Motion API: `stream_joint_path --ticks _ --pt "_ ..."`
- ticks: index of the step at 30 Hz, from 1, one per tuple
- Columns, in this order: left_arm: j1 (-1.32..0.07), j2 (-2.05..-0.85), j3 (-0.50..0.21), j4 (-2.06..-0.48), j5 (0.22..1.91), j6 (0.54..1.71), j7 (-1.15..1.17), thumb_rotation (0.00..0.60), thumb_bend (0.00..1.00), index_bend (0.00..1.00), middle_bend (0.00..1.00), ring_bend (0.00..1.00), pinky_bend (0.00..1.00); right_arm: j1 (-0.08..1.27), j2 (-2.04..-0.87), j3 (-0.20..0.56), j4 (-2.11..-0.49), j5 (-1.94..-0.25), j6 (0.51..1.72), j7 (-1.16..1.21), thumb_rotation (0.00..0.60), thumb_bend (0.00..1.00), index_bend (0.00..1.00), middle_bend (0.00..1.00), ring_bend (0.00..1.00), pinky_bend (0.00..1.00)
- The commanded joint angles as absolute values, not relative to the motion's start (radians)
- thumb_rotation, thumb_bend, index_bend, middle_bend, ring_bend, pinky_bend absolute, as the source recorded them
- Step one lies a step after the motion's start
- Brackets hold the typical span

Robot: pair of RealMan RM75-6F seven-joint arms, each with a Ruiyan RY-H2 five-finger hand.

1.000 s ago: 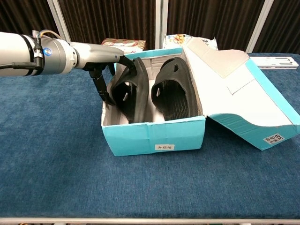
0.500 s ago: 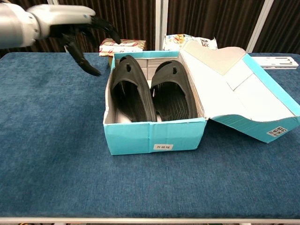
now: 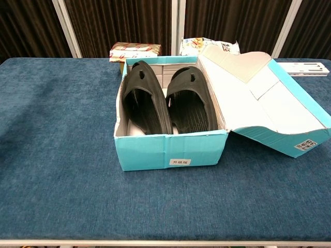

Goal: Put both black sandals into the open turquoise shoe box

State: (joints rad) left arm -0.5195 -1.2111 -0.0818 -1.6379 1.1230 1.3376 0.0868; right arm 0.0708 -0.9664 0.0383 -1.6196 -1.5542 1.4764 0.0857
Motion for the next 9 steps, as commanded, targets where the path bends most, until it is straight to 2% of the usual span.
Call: stream_joint_path --ticks 1,9 --pt "-0.353 -1.214 -0.012 -1.624 1.128 1.522 0.19 0.6 0.0 0.25 0.16 0.0 0.22 0.074 -0.983 0.028 -1.608 -1.577 1.476 0.11 0.6 0.1 0.0 0.0 0.0 0.0" --pt "-0.195 -1.215 0.061 -1.676 1.215 1.65 0.189 0.6 0.0 0.25 0.16 0.0 0.21 0.064 -1.025 0.014 -1.576 -1.619 1.512 0.138 0.6 0.1 0.0 0.0 0.0 0.0"
